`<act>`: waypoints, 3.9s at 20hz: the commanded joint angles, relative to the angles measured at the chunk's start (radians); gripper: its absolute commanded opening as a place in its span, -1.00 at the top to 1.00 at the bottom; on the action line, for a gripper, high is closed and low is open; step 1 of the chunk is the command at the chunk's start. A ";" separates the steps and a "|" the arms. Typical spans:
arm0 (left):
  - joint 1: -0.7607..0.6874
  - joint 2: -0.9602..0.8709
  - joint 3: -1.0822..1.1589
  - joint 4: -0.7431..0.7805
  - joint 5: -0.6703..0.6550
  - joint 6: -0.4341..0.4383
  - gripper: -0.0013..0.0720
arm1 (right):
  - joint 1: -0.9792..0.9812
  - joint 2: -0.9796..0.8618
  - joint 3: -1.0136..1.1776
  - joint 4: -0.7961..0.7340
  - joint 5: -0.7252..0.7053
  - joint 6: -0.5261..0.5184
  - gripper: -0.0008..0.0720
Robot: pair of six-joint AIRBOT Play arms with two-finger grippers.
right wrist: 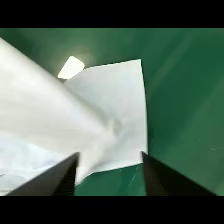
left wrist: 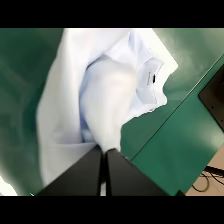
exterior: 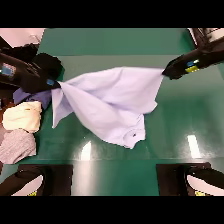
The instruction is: Fold the shirts.
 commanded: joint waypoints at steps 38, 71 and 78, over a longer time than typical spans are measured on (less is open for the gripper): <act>0.002 0.002 -0.200 0.216 0.191 0.027 0.91 | 0.452 0.113 -0.896 0.602 -0.584 0.216 0.92; 0.002 -0.368 0.005 0.092 0.462 0.025 0.91 | -0.392 0.016 -0.328 0.496 -0.225 0.204 0.92; 0.021 -0.412 0.086 0.127 0.636 -0.011 -0.56 | -0.442 -0.193 -0.134 0.513 -0.175 0.181 -0.45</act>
